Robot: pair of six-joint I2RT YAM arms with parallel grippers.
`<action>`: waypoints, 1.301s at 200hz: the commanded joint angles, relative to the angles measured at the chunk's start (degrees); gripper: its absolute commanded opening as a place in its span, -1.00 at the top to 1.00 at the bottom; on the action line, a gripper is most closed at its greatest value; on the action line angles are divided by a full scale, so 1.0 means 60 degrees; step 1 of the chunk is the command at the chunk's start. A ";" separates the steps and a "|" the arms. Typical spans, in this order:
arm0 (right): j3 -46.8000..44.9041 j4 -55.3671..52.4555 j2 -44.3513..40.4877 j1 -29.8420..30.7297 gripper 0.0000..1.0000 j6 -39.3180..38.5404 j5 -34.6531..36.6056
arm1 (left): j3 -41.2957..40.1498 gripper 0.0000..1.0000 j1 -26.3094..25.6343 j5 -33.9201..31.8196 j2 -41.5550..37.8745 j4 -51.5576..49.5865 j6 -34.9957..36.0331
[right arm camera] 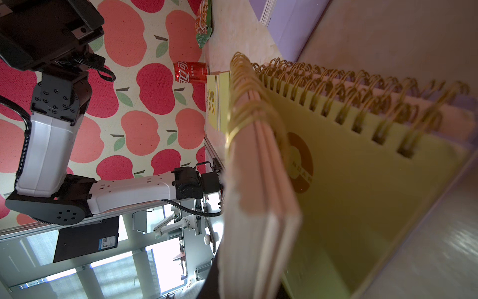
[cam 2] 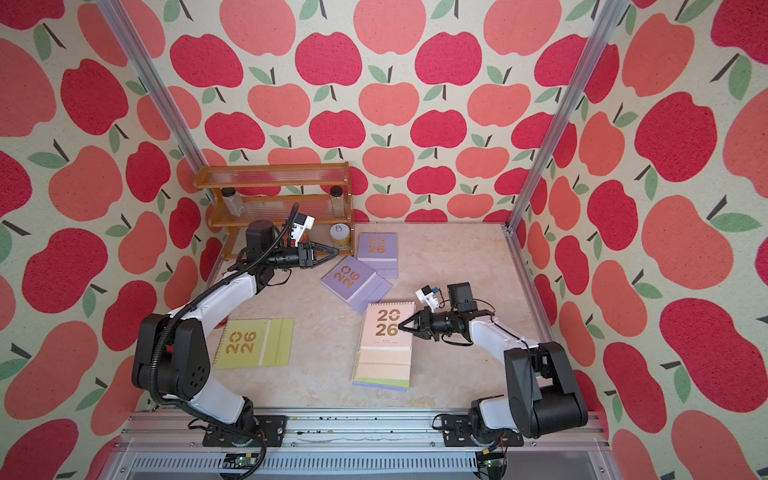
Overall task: Stack the calendars
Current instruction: Place the calendar at the calendar.
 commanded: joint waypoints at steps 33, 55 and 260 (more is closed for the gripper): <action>-0.0028 -0.0013 0.0201 -0.0018 0.95 -0.0140 -0.0017 | 0.0117 -0.40 -0.0077 0.0074 0.0145 -0.0037 0.0244; 0.0056 -0.0149 0.0239 0.0083 0.88 -0.0219 0.0102 | 0.0147 -0.40 -0.0093 0.0081 0.0176 -0.0026 0.0237; 0.1270 -0.2944 -0.0167 0.0687 -0.06 -0.1287 0.2605 | 0.0155 -0.40 -0.0113 0.0087 0.0212 -0.0118 0.0335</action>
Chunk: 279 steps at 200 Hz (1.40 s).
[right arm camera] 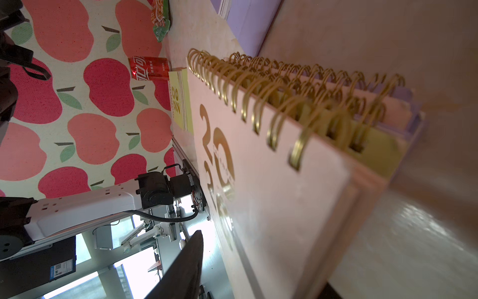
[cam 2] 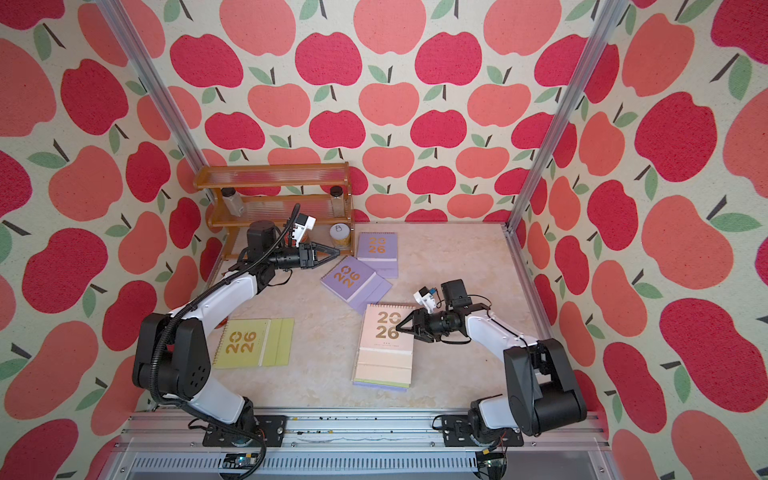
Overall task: Stack the calendars
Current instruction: Place the calendar at the calendar, then pick up the calendar at the center of the board.
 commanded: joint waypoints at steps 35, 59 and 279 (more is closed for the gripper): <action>0.0921 -0.2019 -0.0182 0.0556 -0.09 -0.0558 0.1666 | 0.0198 -0.40 -0.0048 0.0084 0.0175 -0.0177 0.0342; 0.1126 -0.2391 -0.0172 0.0692 -0.11 -0.0545 0.2235 | 0.0222 -0.40 -0.0047 0.0084 0.0197 -0.0192 0.0357; 0.9100 -0.3666 0.4156 0.0401 -0.58 -0.3902 0.4021 | -0.0475 -0.99 -0.0237 -0.4557 0.0768 -0.3088 -0.0647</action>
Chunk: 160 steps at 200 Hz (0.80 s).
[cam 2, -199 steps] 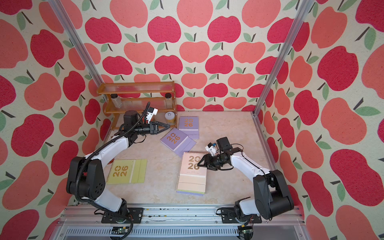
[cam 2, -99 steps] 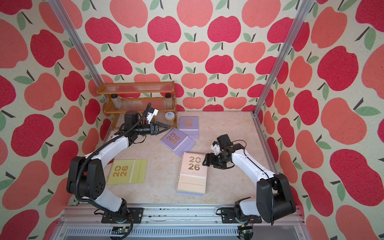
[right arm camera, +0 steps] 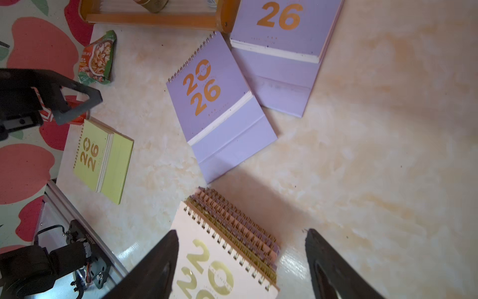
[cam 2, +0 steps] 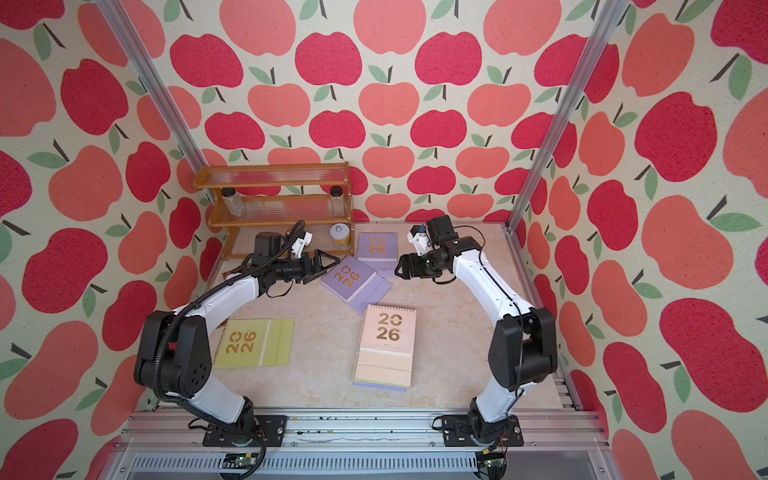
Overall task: Stack the calendars
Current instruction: Pick up the calendar at the center of the board.
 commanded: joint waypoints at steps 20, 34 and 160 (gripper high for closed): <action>0.2198 0.0466 0.2245 -0.0063 -0.58 -0.0853 -0.1045 | -0.0163 -0.99 -0.0546 -0.2047 0.0948 -0.0522 -0.1240; 0.2980 0.0466 0.3082 -0.0048 -0.58 -0.0906 -0.1287 | -0.0146 -0.99 -0.0682 -0.2416 0.1247 -0.0495 -0.1649; 0.5630 0.0838 0.6553 0.0290 -0.56 -0.1216 -0.2492 | -0.0319 -0.99 -0.1431 -0.3527 0.2667 -0.0030 -0.4298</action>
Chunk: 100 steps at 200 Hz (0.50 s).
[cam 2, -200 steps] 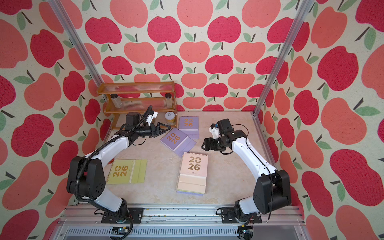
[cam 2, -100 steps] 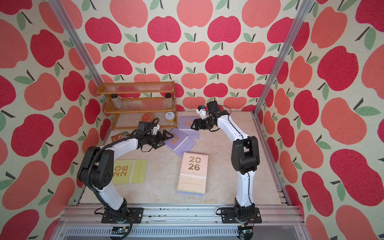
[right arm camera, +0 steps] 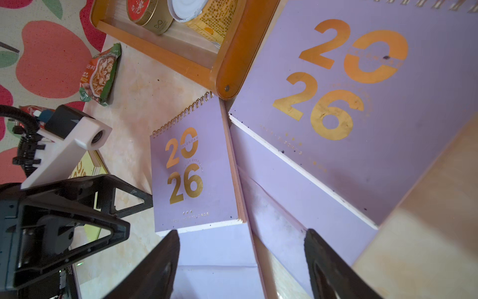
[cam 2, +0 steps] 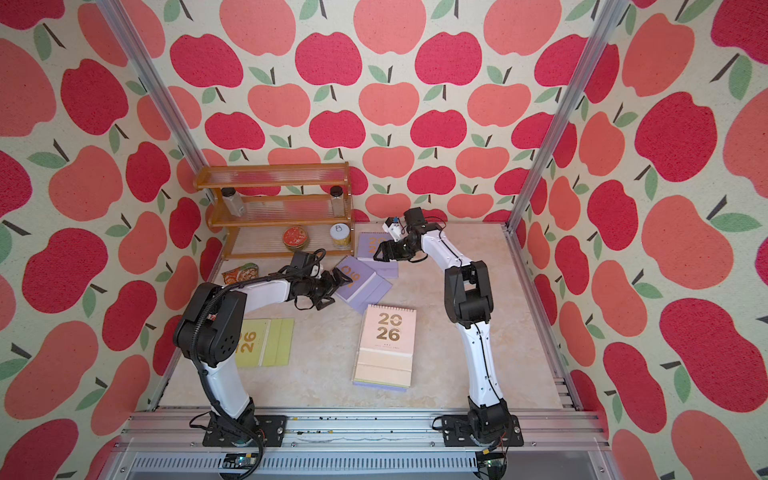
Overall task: Stack the calendars
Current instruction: Pick up the calendar at the center of the board.
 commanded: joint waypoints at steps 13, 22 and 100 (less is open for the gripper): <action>0.0457 0.0101 0.0424 0.0265 -0.56 -0.0295 -0.0496 | -0.0215 -0.99 -0.0055 -0.0396 0.0334 -0.0092 -0.0651; 0.0551 0.0003 0.0558 0.0310 -0.55 -0.0369 -0.0450 | -0.0234 -0.99 -0.0059 -0.0406 0.0349 -0.0083 -0.0669; 0.1087 -0.0755 0.1548 0.0526 -0.54 -0.0706 -0.0626 | -0.0633 -0.99 -0.0282 -0.0466 0.0430 0.0523 -0.1158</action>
